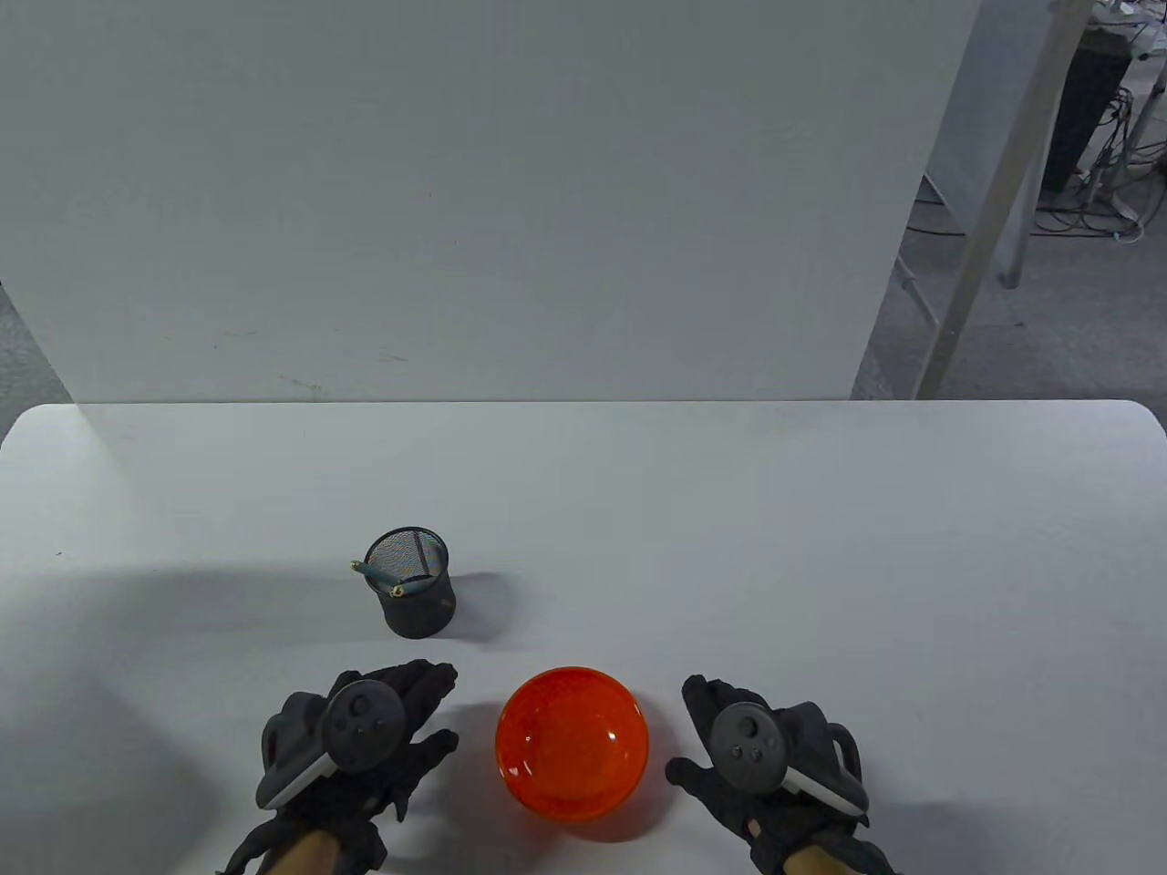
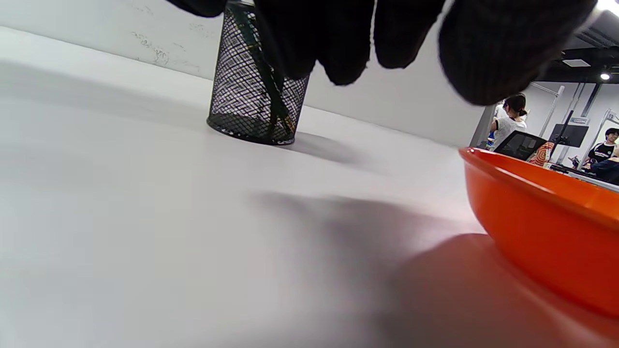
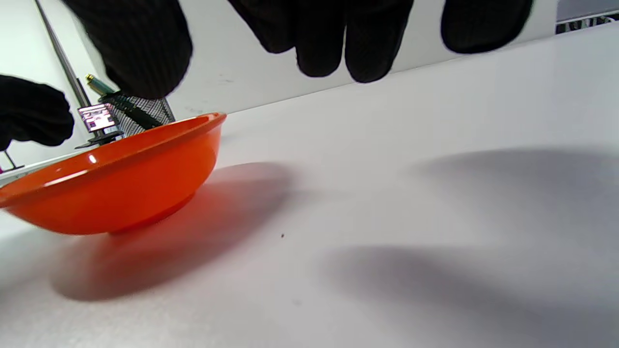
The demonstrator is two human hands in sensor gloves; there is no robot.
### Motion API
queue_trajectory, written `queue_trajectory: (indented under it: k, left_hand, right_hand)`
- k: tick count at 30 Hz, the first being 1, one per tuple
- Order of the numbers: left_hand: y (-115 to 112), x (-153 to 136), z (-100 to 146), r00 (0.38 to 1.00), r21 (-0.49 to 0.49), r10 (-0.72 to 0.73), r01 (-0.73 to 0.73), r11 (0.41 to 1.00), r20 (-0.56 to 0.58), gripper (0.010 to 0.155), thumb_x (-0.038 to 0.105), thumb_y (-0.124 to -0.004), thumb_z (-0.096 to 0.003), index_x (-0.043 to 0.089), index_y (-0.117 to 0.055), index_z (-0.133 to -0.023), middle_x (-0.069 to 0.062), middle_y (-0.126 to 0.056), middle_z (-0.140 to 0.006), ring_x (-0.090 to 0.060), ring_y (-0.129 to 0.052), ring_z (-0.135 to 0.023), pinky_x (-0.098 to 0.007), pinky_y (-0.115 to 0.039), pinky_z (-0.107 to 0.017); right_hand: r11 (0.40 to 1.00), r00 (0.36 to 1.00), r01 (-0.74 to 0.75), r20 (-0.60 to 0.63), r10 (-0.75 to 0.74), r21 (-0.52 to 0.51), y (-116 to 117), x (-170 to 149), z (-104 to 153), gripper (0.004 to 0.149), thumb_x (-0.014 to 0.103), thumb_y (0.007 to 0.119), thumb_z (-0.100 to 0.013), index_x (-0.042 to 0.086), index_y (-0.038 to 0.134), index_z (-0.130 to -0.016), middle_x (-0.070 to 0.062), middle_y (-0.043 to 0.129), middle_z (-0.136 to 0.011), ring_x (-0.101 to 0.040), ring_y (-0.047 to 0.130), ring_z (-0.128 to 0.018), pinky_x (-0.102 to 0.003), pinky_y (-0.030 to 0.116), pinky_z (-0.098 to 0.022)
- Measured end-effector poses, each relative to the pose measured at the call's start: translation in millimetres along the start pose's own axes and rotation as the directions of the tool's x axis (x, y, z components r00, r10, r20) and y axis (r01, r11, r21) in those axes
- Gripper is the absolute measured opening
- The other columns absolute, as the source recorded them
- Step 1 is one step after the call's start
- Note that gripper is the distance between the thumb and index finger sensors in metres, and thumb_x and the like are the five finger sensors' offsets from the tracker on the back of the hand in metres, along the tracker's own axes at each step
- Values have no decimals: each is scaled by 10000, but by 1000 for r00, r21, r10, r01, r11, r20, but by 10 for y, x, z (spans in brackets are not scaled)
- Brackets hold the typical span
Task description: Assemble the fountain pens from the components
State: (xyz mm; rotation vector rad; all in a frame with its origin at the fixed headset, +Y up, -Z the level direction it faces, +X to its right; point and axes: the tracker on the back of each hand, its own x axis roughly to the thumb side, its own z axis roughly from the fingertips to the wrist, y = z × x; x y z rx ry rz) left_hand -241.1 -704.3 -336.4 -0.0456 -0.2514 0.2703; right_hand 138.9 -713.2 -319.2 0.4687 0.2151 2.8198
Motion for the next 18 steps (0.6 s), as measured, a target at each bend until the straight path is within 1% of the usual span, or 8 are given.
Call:
queue_trajectory:
  k: [3,7,14,18]
  left_hand:
    - [-12,3,-10,1000,-11,-9,9,1000,-5,688,563,-794,-471,393,-571,-1099,16,-646,-1164,-277,-698,-1059,-655,-474,-785]
    - [-6,4,-9,1000,-2,-20,20,1000,-9,690,565,-796,-469,392,-573,-1099,15,-649,-1162,-278,-703,-1056,-658,-474,-782]
    - [4,-23,11,1000,0,-15,15,1000,-16,688,565,-796,-465,385,-582,-1094,17,-660,-1155,-277,-714,-1047,-656,-483,-779]
    - [-8,-11,11,1000,-8,-4,4,1000,-16,688,565,-794,-466,388,-578,-1094,22,-663,-1153,-272,-714,-1048,-654,-482,-780]
  right_hand:
    - [999,999,37,-14,-37,-2,9,-38,3,788,525,677,-578,105,349,-1158,-201,444,-1165,-465,528,-1031,-748,501,-675]
    - [998,998,55,0,-55,31,31,-49,0,796,538,677,-575,117,337,-1160,-187,433,-1173,-457,519,-1040,-744,505,-676]
    - [997,995,79,56,-80,12,23,41,11,790,539,675,-575,121,346,-1159,-183,444,-1172,-447,530,-1040,-737,518,-675]
    - [995,993,104,49,-104,6,8,3,34,778,537,671,-576,118,364,-1156,-186,461,-1166,-446,550,-1031,-729,538,-669]
